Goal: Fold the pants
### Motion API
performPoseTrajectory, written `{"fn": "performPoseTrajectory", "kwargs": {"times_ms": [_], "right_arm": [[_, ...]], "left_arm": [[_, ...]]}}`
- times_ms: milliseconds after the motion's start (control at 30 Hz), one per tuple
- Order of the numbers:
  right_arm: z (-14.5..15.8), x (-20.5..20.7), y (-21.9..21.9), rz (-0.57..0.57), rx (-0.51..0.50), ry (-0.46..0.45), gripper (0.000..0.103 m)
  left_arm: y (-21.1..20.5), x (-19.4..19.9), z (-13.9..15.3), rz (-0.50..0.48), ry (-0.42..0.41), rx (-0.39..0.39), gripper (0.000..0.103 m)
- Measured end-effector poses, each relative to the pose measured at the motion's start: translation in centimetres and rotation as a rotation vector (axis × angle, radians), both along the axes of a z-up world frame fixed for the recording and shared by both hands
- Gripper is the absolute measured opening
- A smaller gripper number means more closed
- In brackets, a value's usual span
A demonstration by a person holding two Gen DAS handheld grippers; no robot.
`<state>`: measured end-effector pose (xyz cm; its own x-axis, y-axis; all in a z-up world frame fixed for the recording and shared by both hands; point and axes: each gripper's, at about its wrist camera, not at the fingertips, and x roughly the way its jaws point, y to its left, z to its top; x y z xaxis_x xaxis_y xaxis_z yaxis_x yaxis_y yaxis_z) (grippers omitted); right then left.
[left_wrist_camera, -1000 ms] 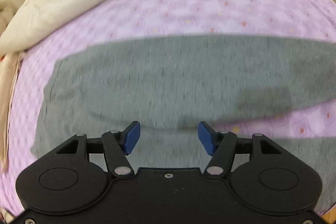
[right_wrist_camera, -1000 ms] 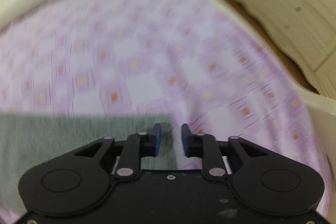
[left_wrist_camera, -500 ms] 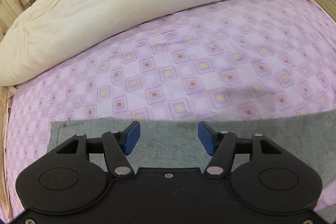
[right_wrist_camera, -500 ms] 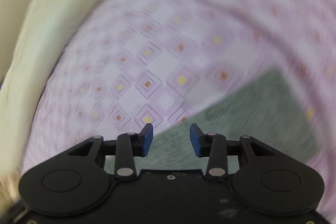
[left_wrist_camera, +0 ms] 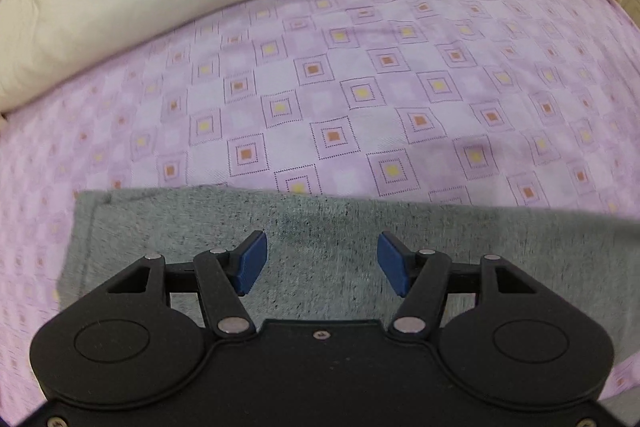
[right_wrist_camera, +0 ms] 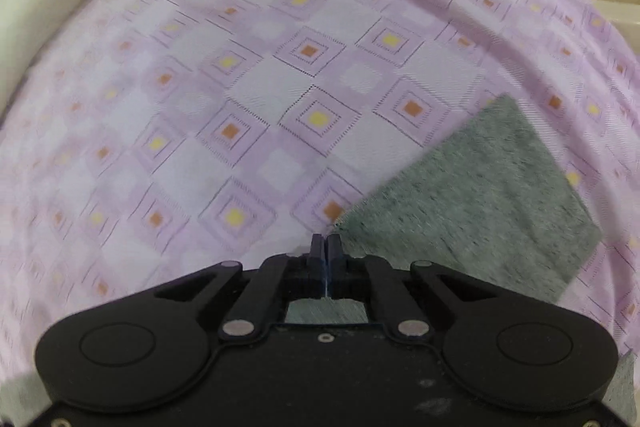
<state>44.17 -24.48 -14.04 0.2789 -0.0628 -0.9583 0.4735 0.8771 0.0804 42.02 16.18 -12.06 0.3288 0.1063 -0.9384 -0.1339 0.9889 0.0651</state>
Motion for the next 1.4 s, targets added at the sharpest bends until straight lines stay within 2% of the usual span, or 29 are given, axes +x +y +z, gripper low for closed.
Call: {"fn": "performPoseTrajectory", "kwargs": {"times_ms": [200, 333, 467, 567, 667, 700, 767, 800, 833, 900, 967, 1033, 1167, 1233, 1300, 1367, 1400], "right_arm": [[2.6, -9.7, -0.8, -0.008, 0.043, -0.079, 0.001], [2.8, -14.1, 0.7, 0.022, 0.017, -0.084, 0.001], [2.2, -15.6, 1.4, 0.017, 0.008, -0.088, 0.001], [2.0, -15.4, 1.6, 0.010, 0.009, -0.101, 0.001], [2.1, -15.6, 1.4, 0.008, 0.019, -0.108, 0.001], [2.2, -15.6, 1.4, 0.008, 0.021, -0.111, 0.001], [2.4, -15.8, 1.4, 0.016, 0.027, -0.113, 0.001], [2.2, -15.2, 1.4, 0.018, 0.028, -0.113, 0.001], [2.2, -15.2, 1.3, 0.019, 0.031, -0.116, 0.001], [2.4, -15.5, 0.8, 0.013, 0.035, -0.128, 0.001], [3.5, -15.9, 0.6, 0.013, 0.037, -0.151, 0.001], [5.1, -16.9, 0.5, 0.023, 0.040, -0.179, 0.001], [7.9, -19.9, 0.4, 0.037, 0.031, -0.210, 0.001], [8.9, -22.2, 0.3, 0.031, 0.029, -0.209, 0.001], [9.2, -24.7, 0.3, 0.024, 0.022, -0.191, 0.001], [9.0, -27.1, 0.9, 0.032, 0.004, -0.153, 0.001], [8.5, -28.2, 1.2, 0.042, -0.006, -0.128, 0.001]], "left_arm": [[1.3, 2.7, -1.1, 0.065, 0.024, -0.131, 0.065], [1.7, 4.7, -2.9, 0.104, 0.092, -0.205, 0.065], [1.8, 5.9, -5.2, 0.133, 0.202, -0.210, 0.065], [1.6, 5.6, -6.0, 0.131, 0.220, -0.169, 0.065], [1.8, 5.5, -7.0, 0.148, 0.245, -0.185, 0.065], [1.8, 5.5, -7.3, 0.149, 0.247, -0.200, 0.061], [1.7, 5.5, -7.7, 0.149, 0.237, -0.206, 0.043], [1.7, 5.3, -7.5, 0.161, 0.225, -0.177, 0.018], [1.9, 4.9, -7.1, 0.176, 0.212, -0.178, 0.011], [2.3, 3.3, -5.2, 0.199, 0.152, -0.207, 0.007], [2.1, 0.6, -2.1, 0.178, 0.063, -0.197, 0.007], [1.9, -2.9, 1.3, 0.151, -0.021, -0.178, 0.007], [1.4, -11.3, 6.3, 0.105, -0.127, -0.154, 0.007], [1.3, -15.7, 7.1, 0.101, -0.135, -0.139, 0.007], [1.5, -19.7, 6.5, 0.115, -0.098, -0.128, 0.006], [1.3, -22.7, 4.5, 0.133, -0.016, -0.107, 0.006], [1.4, -24.1, 2.6, 0.157, 0.044, -0.105, 0.006]]}}
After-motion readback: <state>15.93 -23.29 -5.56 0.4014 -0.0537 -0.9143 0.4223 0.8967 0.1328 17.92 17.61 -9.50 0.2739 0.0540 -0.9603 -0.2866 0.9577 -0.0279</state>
